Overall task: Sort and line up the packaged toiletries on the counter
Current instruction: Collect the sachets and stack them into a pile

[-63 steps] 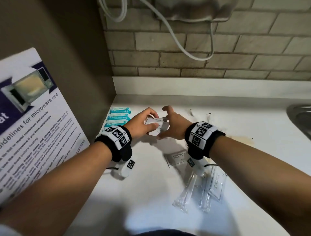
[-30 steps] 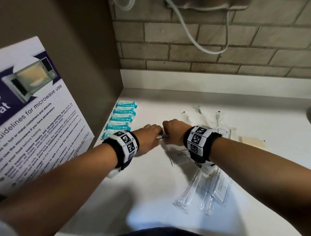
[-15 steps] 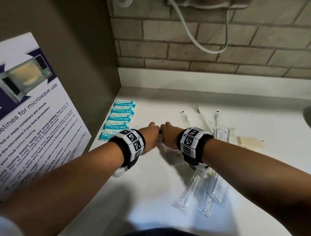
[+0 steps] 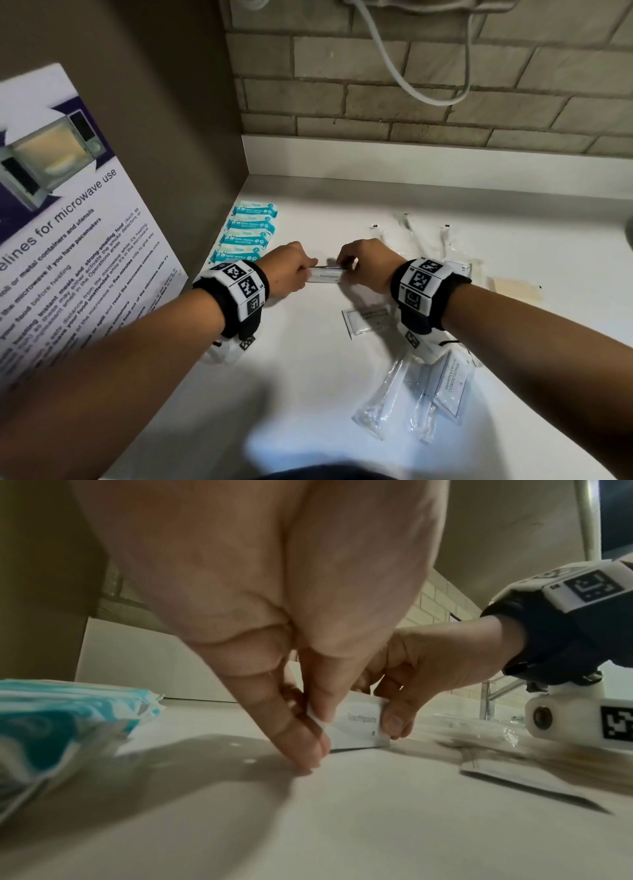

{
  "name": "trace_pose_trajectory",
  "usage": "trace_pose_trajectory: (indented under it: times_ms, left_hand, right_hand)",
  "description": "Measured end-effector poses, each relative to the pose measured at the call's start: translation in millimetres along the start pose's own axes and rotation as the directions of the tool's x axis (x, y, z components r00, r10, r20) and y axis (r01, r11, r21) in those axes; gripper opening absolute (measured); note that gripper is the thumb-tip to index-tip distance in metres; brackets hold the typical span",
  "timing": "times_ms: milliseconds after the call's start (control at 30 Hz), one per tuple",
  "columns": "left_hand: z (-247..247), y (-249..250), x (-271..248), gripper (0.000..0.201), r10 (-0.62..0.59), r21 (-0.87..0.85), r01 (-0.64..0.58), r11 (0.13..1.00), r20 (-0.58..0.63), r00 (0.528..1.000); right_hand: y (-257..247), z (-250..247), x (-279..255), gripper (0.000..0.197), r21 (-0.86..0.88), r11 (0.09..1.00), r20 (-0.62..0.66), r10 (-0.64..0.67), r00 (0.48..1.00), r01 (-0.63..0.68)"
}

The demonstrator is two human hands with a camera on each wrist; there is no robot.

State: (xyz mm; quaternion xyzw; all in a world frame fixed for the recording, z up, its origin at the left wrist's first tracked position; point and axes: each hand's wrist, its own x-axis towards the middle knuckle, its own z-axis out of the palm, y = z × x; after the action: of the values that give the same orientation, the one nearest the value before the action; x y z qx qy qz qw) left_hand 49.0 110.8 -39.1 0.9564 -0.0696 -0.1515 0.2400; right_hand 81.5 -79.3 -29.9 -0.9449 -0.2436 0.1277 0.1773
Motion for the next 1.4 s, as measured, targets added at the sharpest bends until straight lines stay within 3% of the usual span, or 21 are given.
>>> trace_pose_trajectory:
  times_ms: [333, 433, 600, 733, 867, 1033, 1167, 1267, 1400]
  left_hand:
    - [2.6, 2.8, 1.1, 0.031, 0.0, 0.074, 0.001, 0.997, -0.013, 1.0]
    - [-5.0, 6.1, -0.5, 0.028, 0.031, 0.093, -0.029, 0.995, -0.018, 0.999]
    - [-32.3, 5.4, 9.5, 0.025, -0.096, -0.218, 0.068, 0.974, -0.122, 0.988]
    - [-57.4, 2.5, 29.7, 0.032, -0.178, -0.464, 0.108, 0.879, -0.11, 0.978]
    - [-70.0, -2.8, 60.4, 0.035, -0.272, -0.529, 0.14, 0.837, -0.179, 0.946]
    - [-73.1, -9.8, 93.0, 0.035, -0.348, -0.482, 0.203, 0.853, -0.234, 0.908]
    - [-70.8, -16.3, 111.3, 0.031, -0.391, -0.42, 0.27, 0.866, -0.233, 0.89]
    - [-69.2, -19.3, 118.3, 0.029, -0.397, -0.363, 0.302, 0.881, -0.223, 0.891]
    - [-66.3, -20.1, 125.8, 0.036, -0.39, -0.283, 0.324, 0.903, -0.222, 0.894]
  right_hand:
    - [3.3, 4.8, 5.2, 0.015, -0.041, 0.999, -0.014, -0.002, 1.0, 0.002]
    - [3.8, -3.2, 8.3, 0.024, 0.059, 0.996, 0.004, 0.061, 0.998, -0.061]
    - [6.8, -30.8, 22.6, 0.024, 0.342, 0.921, 0.111, 0.157, 0.981, -0.186]
    - [8.2, -46.4, 44.4, 0.025, 0.611, 0.75, 0.13, 0.218, 0.967, -0.251]
    - [10.6, -51.2, 74.2, 0.024, 0.697, 0.653, 0.129, 0.291, 0.948, -0.296]
    - [15.0, -45.3, 112.4, 0.023, 0.678, 0.627, 0.155, 0.389, 0.908, -0.384]
    - [15.7, -32.9, 137.3, 0.014, 0.552, 0.708, 0.147, 0.438, 0.887, -0.441]
    - [18.3, -23.4, 149.5, 0.034, 0.46, 0.764, 0.133, 0.443, 0.886, -0.452]
    - [15.8, -23.1, 152.3, 0.029, 0.443, 0.762, 0.145, 0.458, 0.877, -0.472]
